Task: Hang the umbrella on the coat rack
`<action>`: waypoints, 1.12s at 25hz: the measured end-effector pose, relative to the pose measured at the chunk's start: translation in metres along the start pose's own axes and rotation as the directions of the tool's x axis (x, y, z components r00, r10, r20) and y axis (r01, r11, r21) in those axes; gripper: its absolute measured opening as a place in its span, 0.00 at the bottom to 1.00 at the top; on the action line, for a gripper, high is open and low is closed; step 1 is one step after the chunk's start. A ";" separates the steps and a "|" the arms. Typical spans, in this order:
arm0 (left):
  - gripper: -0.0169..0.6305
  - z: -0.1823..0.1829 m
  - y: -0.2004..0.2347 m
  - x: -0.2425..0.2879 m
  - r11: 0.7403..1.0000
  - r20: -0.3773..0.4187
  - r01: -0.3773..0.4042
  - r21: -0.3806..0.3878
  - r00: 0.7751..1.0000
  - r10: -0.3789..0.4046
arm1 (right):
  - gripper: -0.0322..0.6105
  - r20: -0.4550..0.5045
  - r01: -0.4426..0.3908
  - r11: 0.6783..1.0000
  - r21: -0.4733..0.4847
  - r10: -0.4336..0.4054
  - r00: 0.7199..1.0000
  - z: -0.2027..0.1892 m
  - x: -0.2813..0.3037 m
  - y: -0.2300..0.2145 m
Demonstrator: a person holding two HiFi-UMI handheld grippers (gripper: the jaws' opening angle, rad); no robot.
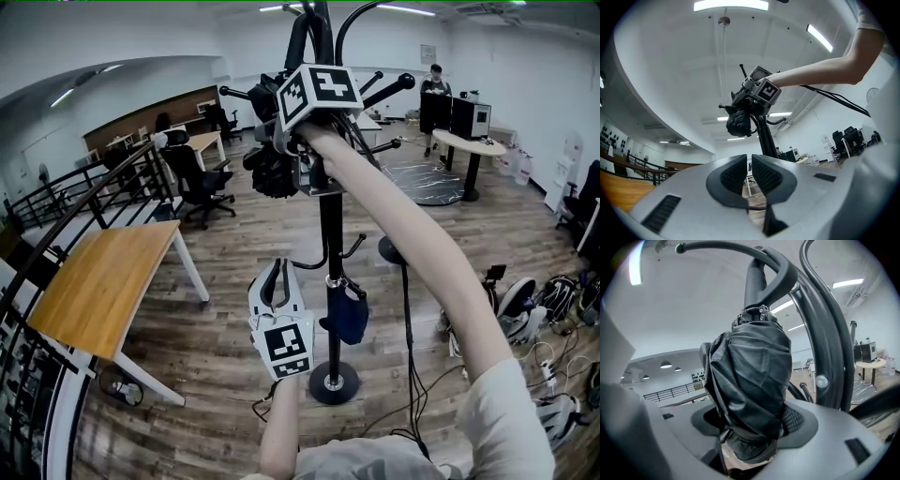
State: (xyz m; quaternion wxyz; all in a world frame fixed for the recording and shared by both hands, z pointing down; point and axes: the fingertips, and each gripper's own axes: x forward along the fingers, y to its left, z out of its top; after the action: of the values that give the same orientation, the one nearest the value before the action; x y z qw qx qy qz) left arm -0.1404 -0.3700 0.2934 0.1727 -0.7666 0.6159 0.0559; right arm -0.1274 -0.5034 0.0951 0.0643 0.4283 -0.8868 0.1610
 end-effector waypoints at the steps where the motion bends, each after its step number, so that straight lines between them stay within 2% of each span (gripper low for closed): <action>1: 0.07 -0.001 -0.002 -0.001 1.000 -0.003 0.001 0.002 1.000 -0.001 | 0.51 0.008 0.007 1.000 -0.002 -0.007 1.000 -0.005 -0.003 -0.003; 3: 0.07 -0.002 -0.007 -0.001 1.000 -0.008 0.005 0.009 1.000 -0.005 | 0.52 0.051 0.014 1.000 -0.001 -0.014 0.999 -0.012 -0.011 -0.011; 7: 0.07 -0.006 -0.009 -0.002 1.000 -0.022 0.005 0.022 1.000 -0.005 | 0.52 0.130 -0.027 0.999 0.047 0.020 0.991 -0.014 -0.024 -0.008; 10: 0.07 -0.007 -0.013 0.002 1.000 -0.027 0.005 0.020 1.000 -0.004 | 0.53 0.147 -0.014 1.000 -0.014 0.016 0.989 -0.016 -0.030 -0.007; 16: 0.07 -0.012 -0.027 0.007 0.999 -0.042 0.030 0.010 0.999 -0.030 | 0.53 0.259 -0.030 0.998 -0.059 0.044 0.965 -0.010 -0.062 -0.009; 19: 0.07 -0.015 -0.032 0.009 0.999 -0.049 0.048 -0.013 0.998 -0.049 | 0.53 0.320 0.009 0.989 -0.149 0.040 0.946 -0.010 -0.080 -0.007; 22: 0.07 -0.005 -0.035 0.003 0.995 -0.023 0.064 -0.073 0.998 -0.066 | 0.53 0.365 0.040 0.960 -0.277 0.066 0.929 -0.023 -0.107 0.001; 25: 0.07 0.012 -0.030 -0.012 0.992 0.030 0.068 -0.107 0.997 -0.065 | 0.53 0.404 0.068 0.927 -0.368 0.094 0.910 -0.057 -0.135 0.005; 28: 0.07 0.028 -0.027 -0.024 0.991 0.077 0.076 -0.114 0.995 -0.068 | 0.53 0.463 0.169 0.864 -0.474 0.081 0.883 -0.096 -0.162 0.002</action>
State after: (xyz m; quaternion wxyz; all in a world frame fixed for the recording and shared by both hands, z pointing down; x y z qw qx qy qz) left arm -0.1161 -0.3337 0.2800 0.1521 -0.7945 0.5768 0.1136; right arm -0.0301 -0.3499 0.1437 -0.0387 0.4433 -0.8763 -0.1846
